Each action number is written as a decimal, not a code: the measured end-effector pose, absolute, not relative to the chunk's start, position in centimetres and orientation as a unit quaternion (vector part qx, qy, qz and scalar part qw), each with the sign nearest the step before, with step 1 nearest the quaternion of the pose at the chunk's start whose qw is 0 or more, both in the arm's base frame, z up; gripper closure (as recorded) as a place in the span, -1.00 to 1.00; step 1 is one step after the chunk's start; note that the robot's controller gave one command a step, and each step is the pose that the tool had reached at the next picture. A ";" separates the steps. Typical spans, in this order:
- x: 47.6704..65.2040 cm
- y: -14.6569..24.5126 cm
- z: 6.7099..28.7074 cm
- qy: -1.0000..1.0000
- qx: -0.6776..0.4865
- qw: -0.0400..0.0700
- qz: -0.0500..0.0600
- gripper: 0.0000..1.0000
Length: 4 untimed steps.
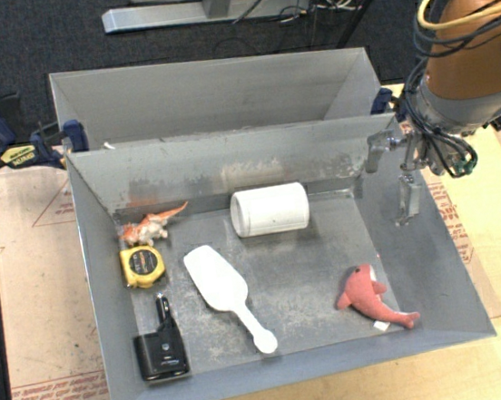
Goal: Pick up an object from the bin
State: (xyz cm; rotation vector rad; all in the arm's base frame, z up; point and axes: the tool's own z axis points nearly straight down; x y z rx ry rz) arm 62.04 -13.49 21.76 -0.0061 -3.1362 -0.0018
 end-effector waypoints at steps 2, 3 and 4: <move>62.3 -13.3 22.9 -1.000 0.025 0.000 0.000 -1.00; 61.9 -8.4 18.6 -0.998 0.061 -0.002 0.000 -1.00; 61.0 -6.6 15.5 -0.995 0.101 0.001 -0.004 -1.00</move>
Offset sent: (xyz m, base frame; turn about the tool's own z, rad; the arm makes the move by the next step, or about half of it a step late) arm 0.0065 0.0035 0.0272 -0.1690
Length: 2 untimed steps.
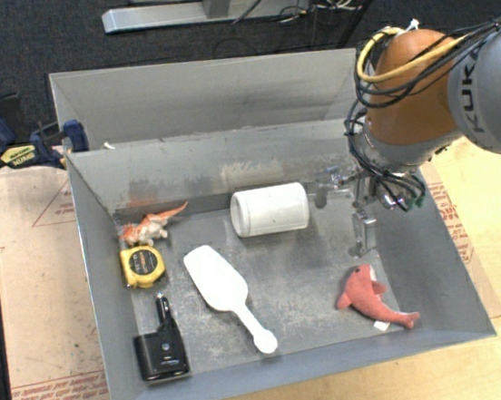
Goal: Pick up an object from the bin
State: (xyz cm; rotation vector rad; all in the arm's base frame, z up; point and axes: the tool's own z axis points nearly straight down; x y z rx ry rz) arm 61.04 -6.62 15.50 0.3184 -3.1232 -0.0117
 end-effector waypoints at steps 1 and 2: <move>62.6 -8.6 12.5 -0.996 0.084 -0.004 0.001 -1.00; 58.1 -6.4 10.5 -0.998 0.059 -0.001 -0.002 -1.00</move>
Offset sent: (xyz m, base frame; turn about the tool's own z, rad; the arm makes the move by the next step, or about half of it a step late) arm -0.0887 0.0251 -0.0626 0.0423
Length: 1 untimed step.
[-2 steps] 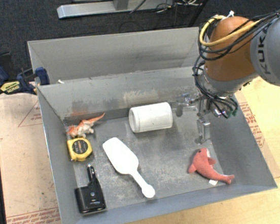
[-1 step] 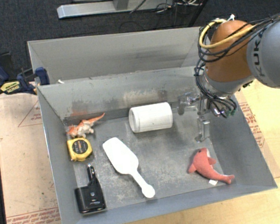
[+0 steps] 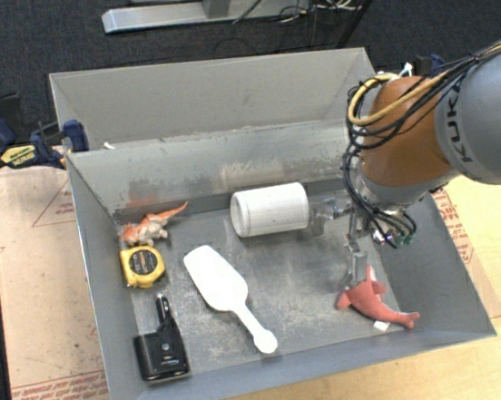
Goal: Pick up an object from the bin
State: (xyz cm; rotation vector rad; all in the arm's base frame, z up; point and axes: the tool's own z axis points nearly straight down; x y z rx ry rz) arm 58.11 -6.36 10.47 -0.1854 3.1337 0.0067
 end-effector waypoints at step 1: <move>57.8 -7.8 10.1 0.995 -0.099 -0.001 0.002 -1.00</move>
Offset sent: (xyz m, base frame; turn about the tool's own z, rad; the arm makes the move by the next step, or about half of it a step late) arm -0.0580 -0.0408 -0.0129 -0.0614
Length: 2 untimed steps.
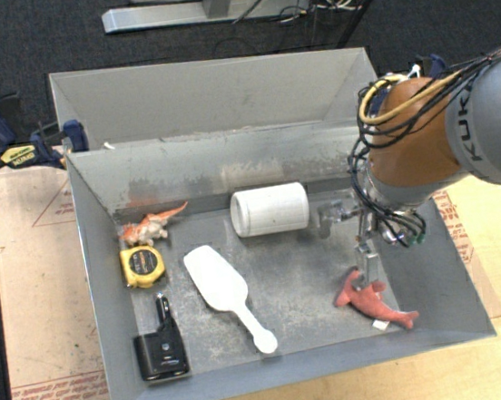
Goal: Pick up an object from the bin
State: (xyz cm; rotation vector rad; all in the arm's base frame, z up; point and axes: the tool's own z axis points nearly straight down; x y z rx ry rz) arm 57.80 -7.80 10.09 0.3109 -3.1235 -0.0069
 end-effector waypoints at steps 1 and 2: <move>56.6 -9.1 9.7 -0.995 0.100 -0.004 -0.002 -1.00; 55.6 -9.5 9.5 -0.995 0.100 -0.002 -0.003 -1.00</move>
Offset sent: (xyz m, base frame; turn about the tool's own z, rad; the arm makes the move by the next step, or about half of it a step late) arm -0.0435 -0.0639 -0.0208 -0.0448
